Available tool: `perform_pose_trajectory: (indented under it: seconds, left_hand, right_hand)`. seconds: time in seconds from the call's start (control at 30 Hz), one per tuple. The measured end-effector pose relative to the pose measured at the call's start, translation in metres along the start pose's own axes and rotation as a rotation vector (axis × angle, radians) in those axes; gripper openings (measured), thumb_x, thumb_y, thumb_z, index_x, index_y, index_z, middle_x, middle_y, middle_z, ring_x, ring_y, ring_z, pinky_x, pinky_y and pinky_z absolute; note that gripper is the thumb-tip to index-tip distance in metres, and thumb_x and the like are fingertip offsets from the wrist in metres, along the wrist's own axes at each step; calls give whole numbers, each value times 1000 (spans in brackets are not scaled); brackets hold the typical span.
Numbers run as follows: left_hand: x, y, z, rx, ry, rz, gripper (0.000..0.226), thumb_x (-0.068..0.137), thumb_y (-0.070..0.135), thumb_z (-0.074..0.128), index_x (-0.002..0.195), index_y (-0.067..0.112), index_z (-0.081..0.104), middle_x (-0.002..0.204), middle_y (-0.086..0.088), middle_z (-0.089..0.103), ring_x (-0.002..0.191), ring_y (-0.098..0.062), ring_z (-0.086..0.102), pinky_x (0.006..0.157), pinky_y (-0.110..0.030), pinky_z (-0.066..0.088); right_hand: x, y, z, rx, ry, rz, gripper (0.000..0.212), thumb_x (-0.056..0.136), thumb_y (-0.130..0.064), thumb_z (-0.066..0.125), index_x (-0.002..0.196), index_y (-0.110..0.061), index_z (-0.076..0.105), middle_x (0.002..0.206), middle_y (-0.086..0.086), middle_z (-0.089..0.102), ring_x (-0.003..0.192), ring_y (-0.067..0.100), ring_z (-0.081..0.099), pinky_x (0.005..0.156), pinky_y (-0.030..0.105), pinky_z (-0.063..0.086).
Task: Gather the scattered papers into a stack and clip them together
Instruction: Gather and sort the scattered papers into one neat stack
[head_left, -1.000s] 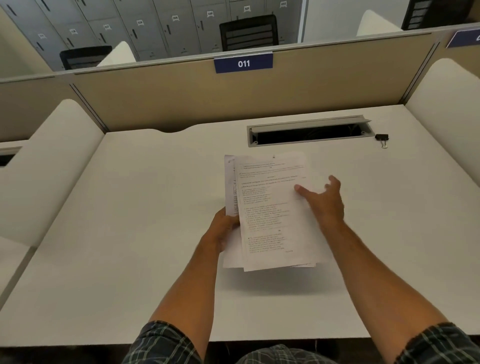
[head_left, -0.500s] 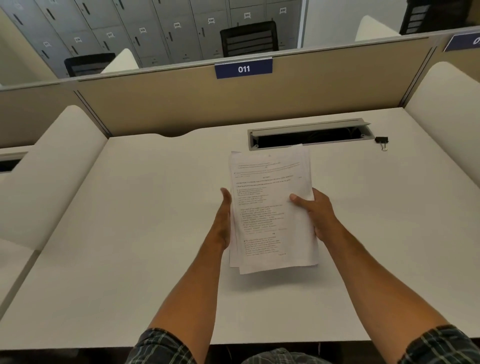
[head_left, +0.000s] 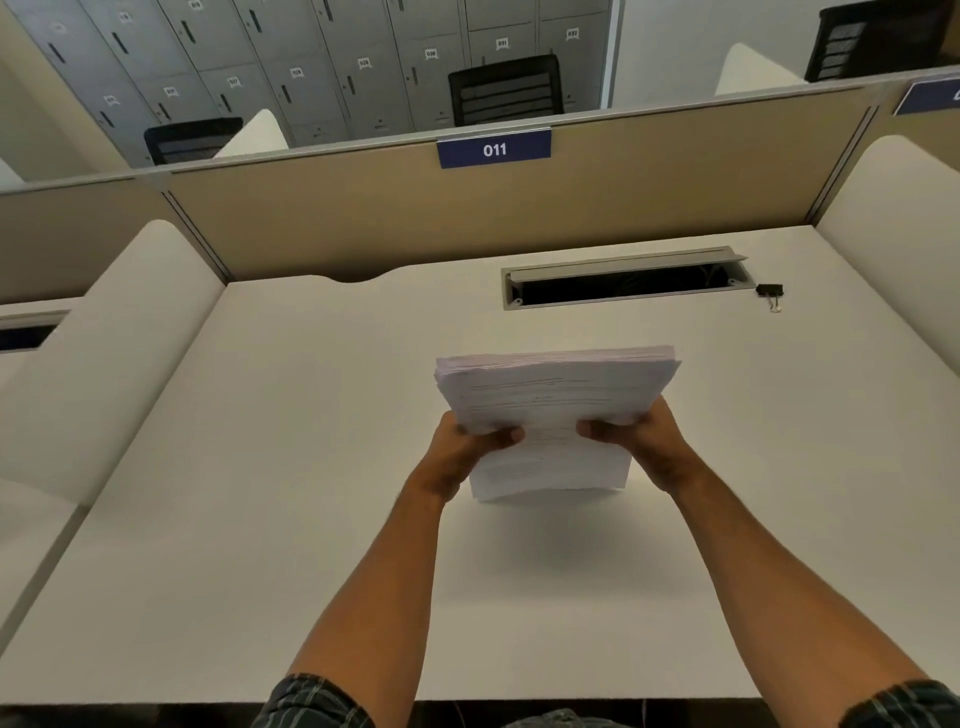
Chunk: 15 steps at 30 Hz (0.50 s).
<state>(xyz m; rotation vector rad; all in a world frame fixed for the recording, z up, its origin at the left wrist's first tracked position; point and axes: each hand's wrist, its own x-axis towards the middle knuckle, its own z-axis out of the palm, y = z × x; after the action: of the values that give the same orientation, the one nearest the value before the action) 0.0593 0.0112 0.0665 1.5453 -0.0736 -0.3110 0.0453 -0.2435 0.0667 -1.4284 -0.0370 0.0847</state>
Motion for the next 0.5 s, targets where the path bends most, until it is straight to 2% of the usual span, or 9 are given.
perform_pose_trajectory:
  seconds: [0.1,0.27,0.4,0.5]
  left_hand:
    - [-1,3,0,6,-5,0,68,65,30,91,128,21,67,123,-13,70,118,-34,64,97,-62,54]
    - [6,19,-4,13,-2,41,58,68,25,89,123,23,69,120,-10,72,115,-33,66,95,-62,55]
    - [4,17,0,2,2,19,69,51,49,97,115,33,74,119,-8,73,113,-33,67,94,-62,56]
    - [5,18,1,-2,11,20,64,52,48,97,111,36,76,117,-7,74,112,-34,67,95,-63,55]
  right_hand:
    - [-2,3,2,3,7,-1,51,62,-5,86,108,-24,74,108,6,76,103,25,71,81,37,61]
    - [4,-6,4,-18,25,-20,40,61,-8,87,96,-26,78,101,4,78,93,22,74,76,40,63]
    - [4,-2,4,-35,15,-9,48,53,-15,94,97,-27,79,104,5,77,96,23,74,77,41,63]
    - [3,-2,2,-20,42,-16,43,55,-17,93,95,-28,80,103,6,78,96,26,74,78,44,64]
